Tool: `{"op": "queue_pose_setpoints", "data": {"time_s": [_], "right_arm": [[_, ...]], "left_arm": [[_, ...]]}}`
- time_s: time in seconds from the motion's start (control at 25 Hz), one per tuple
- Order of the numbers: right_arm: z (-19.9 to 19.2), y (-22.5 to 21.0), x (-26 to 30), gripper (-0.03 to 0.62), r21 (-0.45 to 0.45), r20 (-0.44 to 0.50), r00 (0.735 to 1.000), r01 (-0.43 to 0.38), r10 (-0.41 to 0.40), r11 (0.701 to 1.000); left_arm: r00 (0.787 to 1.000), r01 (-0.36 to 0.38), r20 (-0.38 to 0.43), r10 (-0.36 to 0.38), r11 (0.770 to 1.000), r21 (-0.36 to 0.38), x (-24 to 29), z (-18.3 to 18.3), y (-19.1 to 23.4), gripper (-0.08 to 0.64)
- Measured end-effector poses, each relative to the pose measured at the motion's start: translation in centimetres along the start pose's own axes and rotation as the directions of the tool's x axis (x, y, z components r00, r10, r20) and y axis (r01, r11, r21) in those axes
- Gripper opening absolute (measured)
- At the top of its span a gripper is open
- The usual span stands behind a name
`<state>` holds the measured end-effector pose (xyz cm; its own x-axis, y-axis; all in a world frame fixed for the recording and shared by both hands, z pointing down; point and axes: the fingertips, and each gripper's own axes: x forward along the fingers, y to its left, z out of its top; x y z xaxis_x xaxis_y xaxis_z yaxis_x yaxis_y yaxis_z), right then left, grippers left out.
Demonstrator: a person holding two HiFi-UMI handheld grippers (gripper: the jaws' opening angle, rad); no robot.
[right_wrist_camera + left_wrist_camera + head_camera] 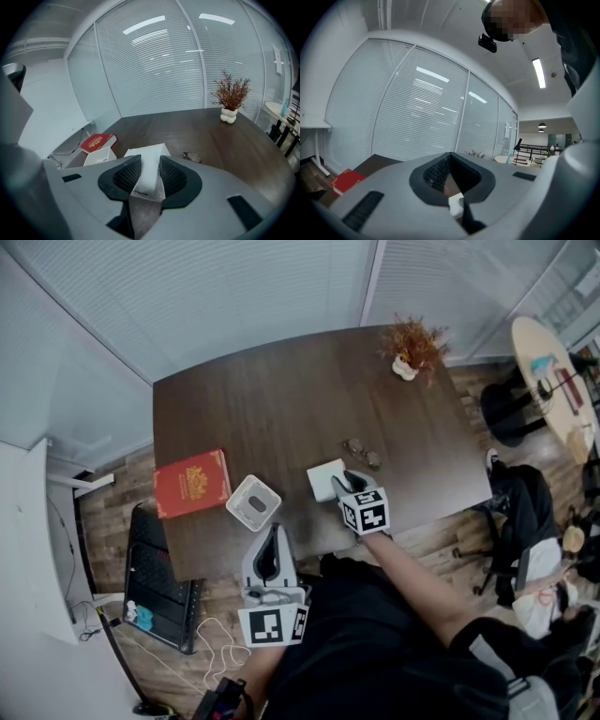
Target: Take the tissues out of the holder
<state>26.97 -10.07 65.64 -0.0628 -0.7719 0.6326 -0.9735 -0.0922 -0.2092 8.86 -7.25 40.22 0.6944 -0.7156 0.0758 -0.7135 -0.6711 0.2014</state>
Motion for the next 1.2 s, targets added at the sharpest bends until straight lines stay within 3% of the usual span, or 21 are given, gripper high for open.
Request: {"op": "queue_pose_setpoints", "data": {"time_s": [0.6, 1.2], "right_arm": [[-2.8, -5.1, -2.6, 0.135, 0.09, 0.0, 0.996, 0.088, -0.088, 0.992], [-7.0, -7.0, -5.1, 0.135, 0.188, -0.03, 0.99, 0.139, -0.136, 0.972]], "left_arm": [[0.994, 0.098, -0.043, -0.098, 0.995, 0.004, 1.6, -1.5, -3.4, -0.003], [0.975, 0.2, -0.099, -0.2, 0.98, -0.013, 2.5, -3.0, -5.8, -0.003]]}}
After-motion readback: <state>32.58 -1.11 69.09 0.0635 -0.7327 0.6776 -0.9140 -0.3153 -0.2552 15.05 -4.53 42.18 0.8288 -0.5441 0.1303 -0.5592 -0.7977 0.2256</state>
